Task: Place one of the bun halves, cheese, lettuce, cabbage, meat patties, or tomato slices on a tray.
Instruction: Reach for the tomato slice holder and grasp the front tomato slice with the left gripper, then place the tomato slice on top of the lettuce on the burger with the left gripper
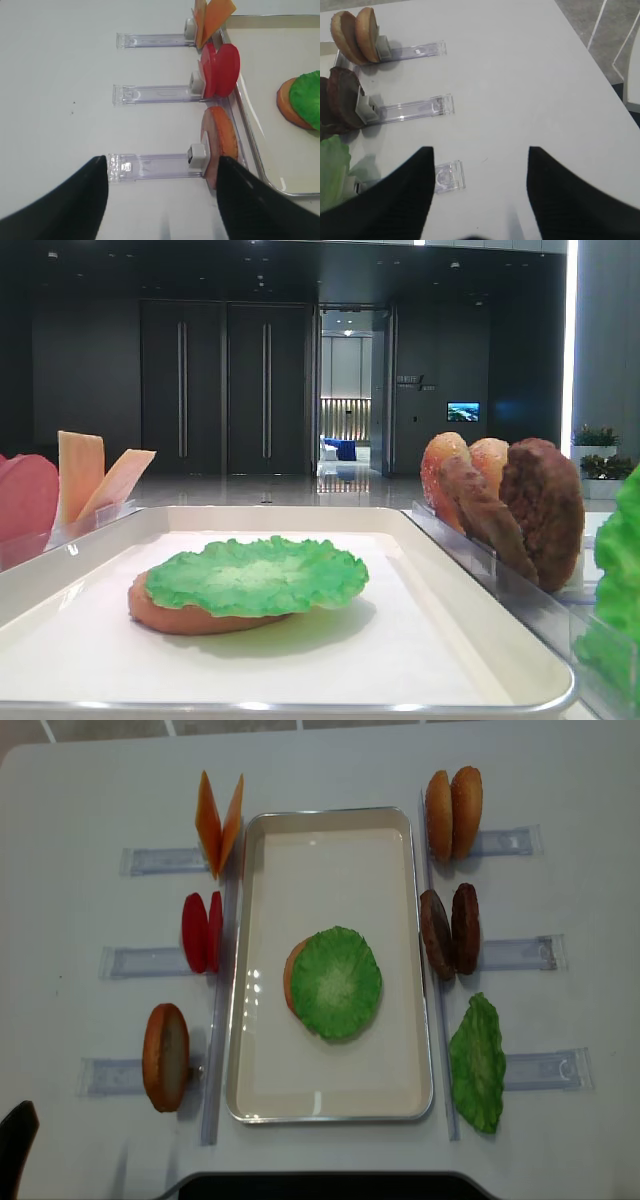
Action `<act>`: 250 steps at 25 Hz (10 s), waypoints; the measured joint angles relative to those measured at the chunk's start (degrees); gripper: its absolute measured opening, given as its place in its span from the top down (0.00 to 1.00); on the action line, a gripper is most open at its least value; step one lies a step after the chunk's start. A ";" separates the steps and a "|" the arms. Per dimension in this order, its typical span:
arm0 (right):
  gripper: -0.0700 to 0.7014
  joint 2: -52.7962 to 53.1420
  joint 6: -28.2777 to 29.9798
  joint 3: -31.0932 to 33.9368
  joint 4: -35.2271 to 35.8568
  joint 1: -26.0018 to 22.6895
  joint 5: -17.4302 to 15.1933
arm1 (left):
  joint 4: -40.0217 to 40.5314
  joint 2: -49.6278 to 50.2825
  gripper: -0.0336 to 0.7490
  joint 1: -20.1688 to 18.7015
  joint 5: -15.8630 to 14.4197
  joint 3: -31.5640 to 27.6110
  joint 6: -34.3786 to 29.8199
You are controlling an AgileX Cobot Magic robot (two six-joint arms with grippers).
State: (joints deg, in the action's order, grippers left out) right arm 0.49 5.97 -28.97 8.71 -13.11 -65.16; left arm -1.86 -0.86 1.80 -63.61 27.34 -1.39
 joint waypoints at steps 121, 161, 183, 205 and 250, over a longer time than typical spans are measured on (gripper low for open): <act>0.40 0.00 -0.10 0.00 0.02 0.00 0.04 | 8.71 99.78 0.35 -23.76 2.33 46.42 33.36; 0.40 0.00 -0.10 0.00 0.02 0.00 0.04 | 6.52 107.83 0.88 -23.76 4.57 46.95 31.20; 0.40 0.00 -0.10 0.00 0.02 0.00 0.04 | -31.53 102.75 0.88 -26.41 10.77 55.98 6.04; 0.40 0.00 -0.10 0.00 0.02 0.00 0.04 | -31.40 105.50 0.88 -35.36 12.05 48.41 6.65; 0.40 0.00 -0.10 0.00 0.02 0.00 0.04 | -30.25 102.71 0.88 -33.68 21.33 38.36 -0.42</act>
State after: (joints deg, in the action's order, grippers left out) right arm 0.49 5.87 -28.97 8.74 -13.11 -65.11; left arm -32.11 101.86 -31.88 -42.28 65.70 -1.82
